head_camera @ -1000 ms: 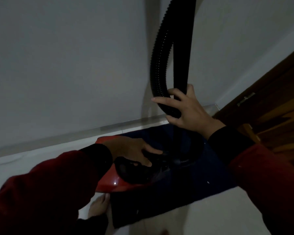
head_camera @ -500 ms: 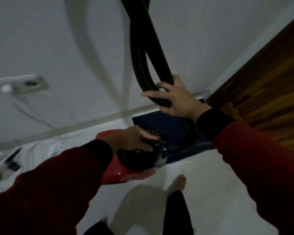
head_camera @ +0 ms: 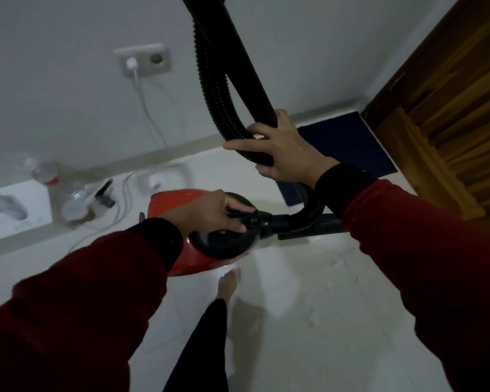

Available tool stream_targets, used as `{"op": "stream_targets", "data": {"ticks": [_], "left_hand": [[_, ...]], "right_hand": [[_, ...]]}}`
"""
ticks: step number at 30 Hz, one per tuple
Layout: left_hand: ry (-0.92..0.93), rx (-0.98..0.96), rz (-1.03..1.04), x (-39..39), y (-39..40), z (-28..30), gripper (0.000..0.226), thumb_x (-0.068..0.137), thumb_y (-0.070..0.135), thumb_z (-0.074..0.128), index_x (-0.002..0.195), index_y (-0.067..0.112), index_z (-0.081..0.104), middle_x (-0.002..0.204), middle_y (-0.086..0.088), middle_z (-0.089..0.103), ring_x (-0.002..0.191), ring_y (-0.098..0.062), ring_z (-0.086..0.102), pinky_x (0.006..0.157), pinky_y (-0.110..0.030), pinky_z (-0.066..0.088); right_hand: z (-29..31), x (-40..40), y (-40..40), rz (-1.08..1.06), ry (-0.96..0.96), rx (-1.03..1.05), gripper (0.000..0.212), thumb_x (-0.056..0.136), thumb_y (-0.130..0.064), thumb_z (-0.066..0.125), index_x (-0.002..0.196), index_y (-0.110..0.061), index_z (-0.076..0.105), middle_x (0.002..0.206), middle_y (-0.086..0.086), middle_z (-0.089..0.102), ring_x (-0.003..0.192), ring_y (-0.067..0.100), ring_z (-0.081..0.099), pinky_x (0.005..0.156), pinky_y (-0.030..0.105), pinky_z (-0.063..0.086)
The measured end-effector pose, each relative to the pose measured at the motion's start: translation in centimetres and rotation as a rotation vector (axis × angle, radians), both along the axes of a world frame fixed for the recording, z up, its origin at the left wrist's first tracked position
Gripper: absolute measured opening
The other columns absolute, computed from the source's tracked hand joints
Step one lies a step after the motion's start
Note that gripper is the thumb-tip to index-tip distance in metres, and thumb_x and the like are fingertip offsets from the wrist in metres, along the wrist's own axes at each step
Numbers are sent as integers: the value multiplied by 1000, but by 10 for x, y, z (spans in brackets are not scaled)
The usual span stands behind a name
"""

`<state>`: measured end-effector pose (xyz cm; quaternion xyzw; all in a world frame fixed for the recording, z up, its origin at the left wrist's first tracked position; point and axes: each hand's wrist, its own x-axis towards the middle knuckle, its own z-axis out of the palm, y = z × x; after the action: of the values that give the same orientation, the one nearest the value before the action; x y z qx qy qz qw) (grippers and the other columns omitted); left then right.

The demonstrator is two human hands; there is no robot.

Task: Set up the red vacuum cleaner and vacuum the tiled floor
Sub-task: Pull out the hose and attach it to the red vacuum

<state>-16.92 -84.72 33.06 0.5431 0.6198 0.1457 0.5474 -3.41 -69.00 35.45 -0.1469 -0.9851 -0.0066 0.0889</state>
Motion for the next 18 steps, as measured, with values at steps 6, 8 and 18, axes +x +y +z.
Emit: {"op": "stream_targets", "data": {"ticks": [6, 8, 18], "left_hand": [[20, -47, -9, 16, -158, -13, 46, 81, 10, 72, 123, 26, 61, 49, 33, 59, 48, 15, 55, 57, 0, 39], [13, -70, -1, 20, -210, -22, 45, 81, 10, 71, 124, 23, 62, 49, 35, 58, 51, 19, 55, 56, 2, 38], [26, -63, 40, 21, -408, -169, 46, 79, 21, 75, 123, 26, 65, 102, 18, 61, 77, 11, 54, 66, 10, 32]], "right_hand": [[-34, 20, -161, -6, 4, -29, 70, 76, -16, 59, 135, -48, 41, 118, 0, 56, 104, 44, 41, 70, 56, 48], [-48, 27, -211, -1, 12, -58, 71, 75, -14, 60, 134, -48, 40, 117, 0, 57, 104, 45, 41, 67, 53, 49], [-172, 38, -389, -48, -49, -205, 71, 74, -15, 68, 136, -42, 47, 116, -2, 54, 102, 41, 40, 76, 56, 48]]}}
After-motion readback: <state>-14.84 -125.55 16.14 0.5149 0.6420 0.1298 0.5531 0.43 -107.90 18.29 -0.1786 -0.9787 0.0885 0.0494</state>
